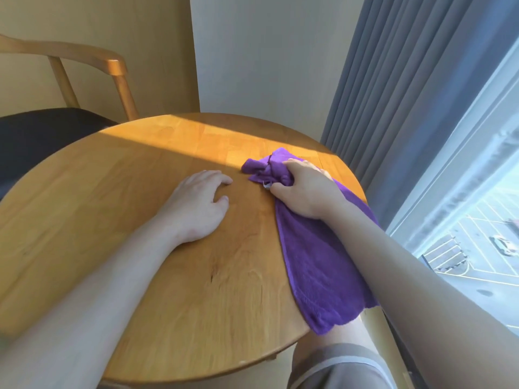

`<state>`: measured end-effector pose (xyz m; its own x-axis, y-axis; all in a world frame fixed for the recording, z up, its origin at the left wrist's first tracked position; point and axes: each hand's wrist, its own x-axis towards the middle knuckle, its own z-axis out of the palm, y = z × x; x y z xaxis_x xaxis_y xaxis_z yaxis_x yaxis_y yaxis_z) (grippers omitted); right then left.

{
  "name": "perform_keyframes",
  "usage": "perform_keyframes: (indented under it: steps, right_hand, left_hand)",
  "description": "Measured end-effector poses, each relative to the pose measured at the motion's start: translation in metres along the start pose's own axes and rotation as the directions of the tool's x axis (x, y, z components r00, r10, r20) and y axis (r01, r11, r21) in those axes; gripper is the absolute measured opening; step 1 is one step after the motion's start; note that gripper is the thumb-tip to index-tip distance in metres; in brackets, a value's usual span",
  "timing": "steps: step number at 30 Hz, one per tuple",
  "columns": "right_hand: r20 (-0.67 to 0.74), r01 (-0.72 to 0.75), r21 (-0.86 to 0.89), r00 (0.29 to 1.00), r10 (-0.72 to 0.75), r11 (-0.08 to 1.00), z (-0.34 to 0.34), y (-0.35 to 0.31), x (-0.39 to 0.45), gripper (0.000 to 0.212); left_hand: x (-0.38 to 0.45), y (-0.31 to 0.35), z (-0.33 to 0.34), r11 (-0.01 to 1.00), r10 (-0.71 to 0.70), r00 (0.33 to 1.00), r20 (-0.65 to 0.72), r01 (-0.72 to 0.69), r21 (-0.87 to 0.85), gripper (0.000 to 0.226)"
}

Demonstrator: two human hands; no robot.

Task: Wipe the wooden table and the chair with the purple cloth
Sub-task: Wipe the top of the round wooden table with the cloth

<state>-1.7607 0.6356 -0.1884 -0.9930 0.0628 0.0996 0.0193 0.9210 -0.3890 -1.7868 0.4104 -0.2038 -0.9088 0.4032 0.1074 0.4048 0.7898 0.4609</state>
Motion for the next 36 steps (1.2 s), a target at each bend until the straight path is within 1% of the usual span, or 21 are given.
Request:
perform_keyframes:
  steps: [4, 5, 8, 10, 13, 17, 18, 20, 21, 24, 27, 28, 30, 32, 34, 36]
  right_hand:
    - [-0.023, 0.003, -0.098, 1.0, -0.005, 0.995, 0.008, -0.009, -0.022, 0.027]
    - [-0.013, 0.011, -0.123, 1.0, -0.013, 0.992, 0.01, -0.012, -0.034, 0.032]
    - [0.027, 0.094, -0.105, 0.995, -0.092, 0.99, 0.017, -0.028, -0.08, 0.067]
    - [0.031, 0.155, -0.075, 0.988, -0.153, 0.985, 0.022, -0.036, -0.108, 0.073]
    - [0.023, 0.172, -0.044, 0.985, -0.171, 0.984, 0.024, -0.037, -0.12, 0.07]
    - [0.034, 0.159, -0.042, 0.987, -0.157, 0.986, 0.016, -0.03, -0.077, 0.068]
    - [0.049, 0.137, -0.044, 0.99, -0.134, 0.99, 0.015, -0.027, -0.059, 0.061]
    - [0.036, 0.09, -0.042, 0.995, -0.088, 0.995, 0.013, -0.021, -0.026, 0.031]
    - [0.017, 0.072, -0.042, 0.997, -0.071, 0.996, 0.012, -0.019, -0.012, 0.024]
    - [-0.033, 0.052, -0.004, 0.998, -0.052, 0.999, 0.014, -0.011, 0.007, 0.031]
    - [-0.064, 0.051, -0.031, 0.997, -0.053, 0.998, 0.016, -0.01, 0.006, 0.033]
    - [-0.056, 0.046, -0.049, 0.997, -0.049, 0.998, 0.016, -0.013, 0.002, 0.032]
    - [-0.029, 0.037, -0.125, 0.999, -0.041, 0.991, 0.019, -0.024, -0.007, 0.03]
    - [-0.003, 0.099, -0.178, 0.995, -0.102, 0.979, 0.027, -0.039, -0.024, 0.042]
    - [0.032, 0.24, -0.131, 0.971, -0.238, 0.962, 0.033, -0.054, -0.052, 0.057]
    - [0.066, 0.356, -0.067, 0.934, -0.351, 0.932, 0.036, -0.058, -0.074, 0.066]
  left_hand:
    - [-0.003, -0.002, 0.0, 1.0, 0.001, 1.0, 0.004, -0.001, -0.015, 0.043]
    - [-0.003, -0.003, 0.0, 1.0, 0.004, 1.0, 0.007, -0.004, -0.016, 0.043]
    - [-0.002, -0.003, 0.0, 0.999, 0.021, 1.0, -0.002, -0.021, -0.026, 0.045]
    - [0.0, -0.004, 0.0, 0.999, 0.025, 1.0, -0.003, -0.025, -0.045, 0.047]
    - [0.0, -0.006, 0.001, 0.998, 0.026, 1.0, -0.009, -0.026, -0.05, 0.047]
    - [0.001, -0.005, 0.001, 0.999, 0.03, 0.999, -0.021, -0.031, -0.034, 0.046]
    - [0.001, -0.004, 0.001, 0.999, 0.036, 0.999, -0.018, -0.036, -0.021, 0.046]
    - [0.0, -0.003, 0.0, 0.999, 0.042, 0.999, -0.008, -0.042, 0.013, 0.047]
    - [-0.001, -0.002, 0.0, 0.999, 0.044, 0.999, -0.003, -0.044, 0.032, 0.047]
    - [-0.005, 0.0, 0.0, 0.993, 0.066, 0.998, 0.019, -0.068, 0.1, 0.047]
    - [-0.017, -0.008, -0.008, 0.979, 0.095, 0.994, 0.052, -0.103, 0.176, 0.047]
    - [-0.024, -0.014, -0.01, 0.976, 0.106, 0.993, 0.058, -0.115, 0.184, 0.047]
    - [-0.042, -0.026, -0.014, 0.984, 0.1, 0.994, 0.035, -0.104, 0.147, 0.048]
    - [-0.055, -0.031, -0.015, 0.994, 0.079, 0.996, -0.047, -0.075, 0.081, 0.045]
    - [-0.055, -0.03, -0.015, 0.996, 0.074, 0.989, -0.132, -0.068, 0.056, 0.04]
    - [-0.051, -0.028, -0.016, 0.996, 0.071, 0.984, -0.165, -0.062, 0.063, 0.037]
